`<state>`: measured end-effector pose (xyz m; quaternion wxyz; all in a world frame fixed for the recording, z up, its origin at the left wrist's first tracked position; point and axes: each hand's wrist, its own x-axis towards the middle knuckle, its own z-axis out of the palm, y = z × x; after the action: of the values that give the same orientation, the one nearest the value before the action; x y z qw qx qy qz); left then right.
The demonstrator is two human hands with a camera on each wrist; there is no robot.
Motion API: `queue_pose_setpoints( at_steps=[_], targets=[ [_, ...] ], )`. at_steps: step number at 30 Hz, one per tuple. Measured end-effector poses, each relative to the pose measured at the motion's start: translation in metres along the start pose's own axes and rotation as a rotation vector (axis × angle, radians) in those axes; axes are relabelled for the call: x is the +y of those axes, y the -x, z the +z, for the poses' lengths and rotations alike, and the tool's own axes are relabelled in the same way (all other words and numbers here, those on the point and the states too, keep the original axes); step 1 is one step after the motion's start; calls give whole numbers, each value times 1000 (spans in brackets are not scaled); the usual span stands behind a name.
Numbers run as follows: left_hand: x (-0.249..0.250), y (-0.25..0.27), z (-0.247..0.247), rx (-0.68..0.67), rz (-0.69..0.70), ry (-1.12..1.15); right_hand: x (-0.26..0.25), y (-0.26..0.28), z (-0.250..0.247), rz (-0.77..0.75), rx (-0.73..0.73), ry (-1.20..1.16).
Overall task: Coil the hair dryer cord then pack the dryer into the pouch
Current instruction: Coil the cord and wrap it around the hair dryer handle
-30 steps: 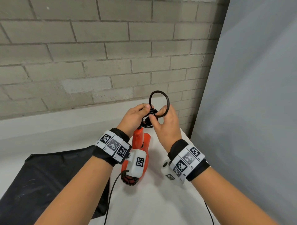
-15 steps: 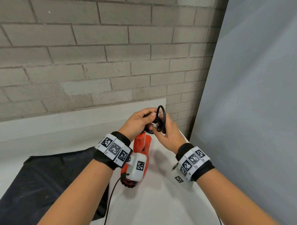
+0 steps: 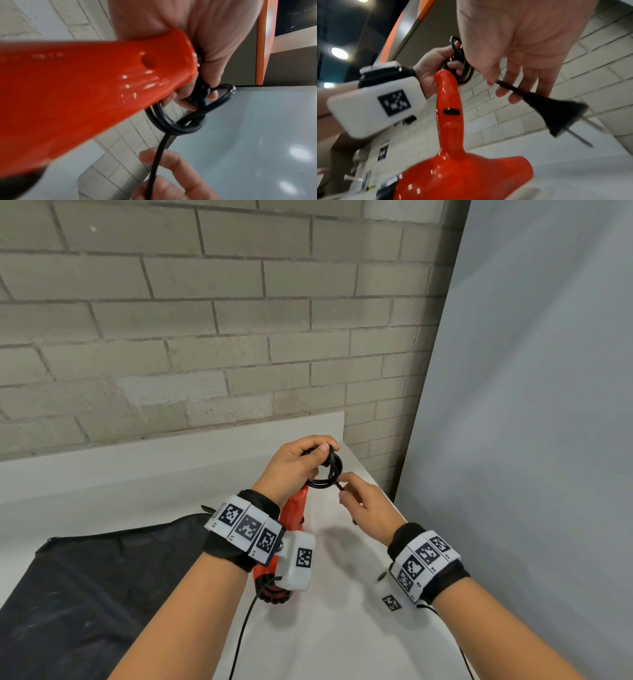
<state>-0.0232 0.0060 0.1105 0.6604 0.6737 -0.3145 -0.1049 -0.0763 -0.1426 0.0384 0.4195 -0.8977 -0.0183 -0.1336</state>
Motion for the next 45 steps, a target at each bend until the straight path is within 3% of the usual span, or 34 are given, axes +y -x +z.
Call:
queue_pose_setpoints(
  at_steps=[4, 10, 15, 18, 27, 39, 42, 45],
  targets=[
    [1, 2, -5, 40, -12, 20, -6, -5, -10, -16, 126, -2],
    [-1, -3, -10, 42, -82, -29, -7, -28, -42, 99, 347, 26],
    [-3, -8, -8, 131, -60, -88, -41, -31, -66, 2, 481, 89],
    [-5, -8, -10, 131, -37, -93, -62, -25, -69, -76, 498, 131],
    [-1, -8, -17, -68, -48, -202, -101, -13, -62, -271, 550, 133],
    [7, -9, -16, -282, -46, -313, -91, -10, -59, -351, 509, 105],
    [3, -10, -14, -246, -30, -256, -90, -8, -61, -365, 519, 95],
    [-2, -11, -12, -47, -25, -119, -85, -7, -65, -335, 466, 62]
  ],
)
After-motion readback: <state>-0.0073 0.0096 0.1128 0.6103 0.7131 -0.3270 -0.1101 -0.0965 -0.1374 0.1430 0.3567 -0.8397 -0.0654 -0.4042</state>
